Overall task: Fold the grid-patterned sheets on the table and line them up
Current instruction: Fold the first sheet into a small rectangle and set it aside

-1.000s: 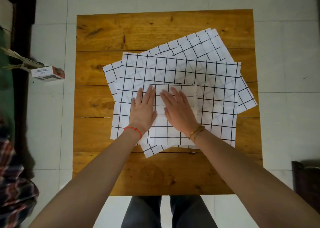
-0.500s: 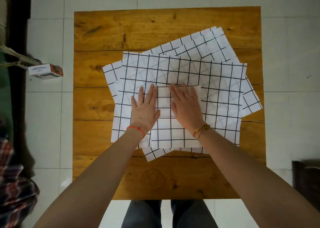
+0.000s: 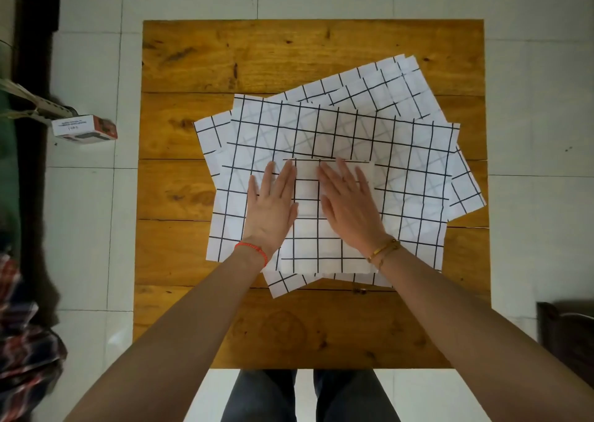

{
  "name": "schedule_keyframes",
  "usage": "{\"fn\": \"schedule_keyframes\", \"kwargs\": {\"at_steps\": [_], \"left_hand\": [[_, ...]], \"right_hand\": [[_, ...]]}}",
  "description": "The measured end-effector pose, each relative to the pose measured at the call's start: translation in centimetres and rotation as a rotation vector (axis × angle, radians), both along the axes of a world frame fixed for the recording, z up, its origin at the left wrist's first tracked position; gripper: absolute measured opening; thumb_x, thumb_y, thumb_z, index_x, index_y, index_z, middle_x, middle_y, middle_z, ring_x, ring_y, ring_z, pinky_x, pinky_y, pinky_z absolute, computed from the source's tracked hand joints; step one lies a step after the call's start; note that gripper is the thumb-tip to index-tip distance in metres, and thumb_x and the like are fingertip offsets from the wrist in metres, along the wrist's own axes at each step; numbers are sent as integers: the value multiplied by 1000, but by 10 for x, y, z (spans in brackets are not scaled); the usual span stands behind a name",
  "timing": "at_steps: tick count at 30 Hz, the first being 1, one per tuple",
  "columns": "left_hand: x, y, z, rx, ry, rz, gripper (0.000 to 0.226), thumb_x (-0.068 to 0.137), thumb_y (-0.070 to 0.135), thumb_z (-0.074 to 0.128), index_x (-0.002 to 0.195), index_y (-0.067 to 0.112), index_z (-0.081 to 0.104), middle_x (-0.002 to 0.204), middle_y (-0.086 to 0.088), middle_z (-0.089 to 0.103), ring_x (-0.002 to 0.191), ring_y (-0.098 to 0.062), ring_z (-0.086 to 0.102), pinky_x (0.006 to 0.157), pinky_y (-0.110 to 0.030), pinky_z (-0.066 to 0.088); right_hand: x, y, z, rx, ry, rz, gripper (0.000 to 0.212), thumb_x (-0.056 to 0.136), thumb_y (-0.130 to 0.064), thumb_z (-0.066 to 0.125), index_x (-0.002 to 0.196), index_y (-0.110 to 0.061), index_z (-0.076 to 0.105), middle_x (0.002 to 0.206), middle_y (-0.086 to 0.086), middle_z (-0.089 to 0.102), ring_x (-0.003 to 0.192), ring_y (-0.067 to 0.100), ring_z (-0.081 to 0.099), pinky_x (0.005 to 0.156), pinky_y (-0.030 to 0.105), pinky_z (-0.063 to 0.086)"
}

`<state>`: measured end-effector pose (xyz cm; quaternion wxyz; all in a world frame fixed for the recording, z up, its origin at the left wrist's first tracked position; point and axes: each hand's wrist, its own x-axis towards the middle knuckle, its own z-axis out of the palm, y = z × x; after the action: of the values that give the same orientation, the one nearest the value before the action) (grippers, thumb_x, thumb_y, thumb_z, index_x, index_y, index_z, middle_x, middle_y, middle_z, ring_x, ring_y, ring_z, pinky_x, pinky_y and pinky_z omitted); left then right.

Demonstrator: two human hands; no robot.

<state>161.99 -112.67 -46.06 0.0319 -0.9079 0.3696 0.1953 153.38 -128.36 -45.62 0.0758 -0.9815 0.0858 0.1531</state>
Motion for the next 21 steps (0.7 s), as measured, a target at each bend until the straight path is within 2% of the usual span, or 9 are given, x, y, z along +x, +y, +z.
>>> {"fn": "schedule_keyframes", "kwargs": {"at_steps": [2, 5, 8, 13, 17, 21], "left_hand": [[-5, 9, -2, 5, 17, -21, 62, 102, 37, 24, 153, 14, -2, 162, 1, -3, 148, -28, -4, 118, -53, 13], [-15, 28, -5, -23, 69, -54, 60, 100, 36, 21, 154, 14, 6, 162, 1, 2, 149, -28, -1, 117, -55, 14], [-33, 51, -8, -13, 61, -107, 58, 100, 37, 20, 153, 14, 12, 162, 0, 7, 149, -27, 5, 116, -55, 19], [-78, 94, -7, 5, 115, -166, 59, 102, 38, 20, 154, 15, 2, 162, 0, -6, 148, -26, -6, 117, -54, 16], [-106, 115, -4, 4, 142, -150, 58, 101, 39, 24, 153, 15, 13, 162, -1, 7, 148, -26, 5, 114, -55, 25], [-120, 123, -1, 0, 167, -159, 57, 100, 39, 21, 152, 16, 19, 159, -2, 19, 147, -26, 16, 114, -53, 27]], "right_hand": [[3, 13, -3, 36, 33, 17, 55, 99, -35, 14, 148, -14, 25, 156, 1, 24, 146, 24, 11, 118, 50, 13], [5, 24, -3, 89, 47, -81, 58, 97, -35, 10, 149, -14, 25, 156, 0, 23, 146, 25, 10, 118, 50, 11], [7, 28, 0, 116, 58, -101, 54, 99, -33, 18, 150, -14, 20, 158, -1, 17, 147, 24, 6, 119, 49, 7], [6, 29, 0, 105, 69, -89, 54, 99, -30, 27, 150, -12, 20, 158, 2, 16, 146, 27, 9, 118, 52, 10], [7, 32, -1, 98, 77, -101, 55, 99, -30, 29, 150, -12, 19, 159, 1, 14, 146, 27, 9, 117, 52, 10], [5, 33, -3, 101, 58, -97, 55, 99, -29, 29, 150, -12, 18, 159, 1, 13, 146, 27, 8, 118, 51, 10]]}}
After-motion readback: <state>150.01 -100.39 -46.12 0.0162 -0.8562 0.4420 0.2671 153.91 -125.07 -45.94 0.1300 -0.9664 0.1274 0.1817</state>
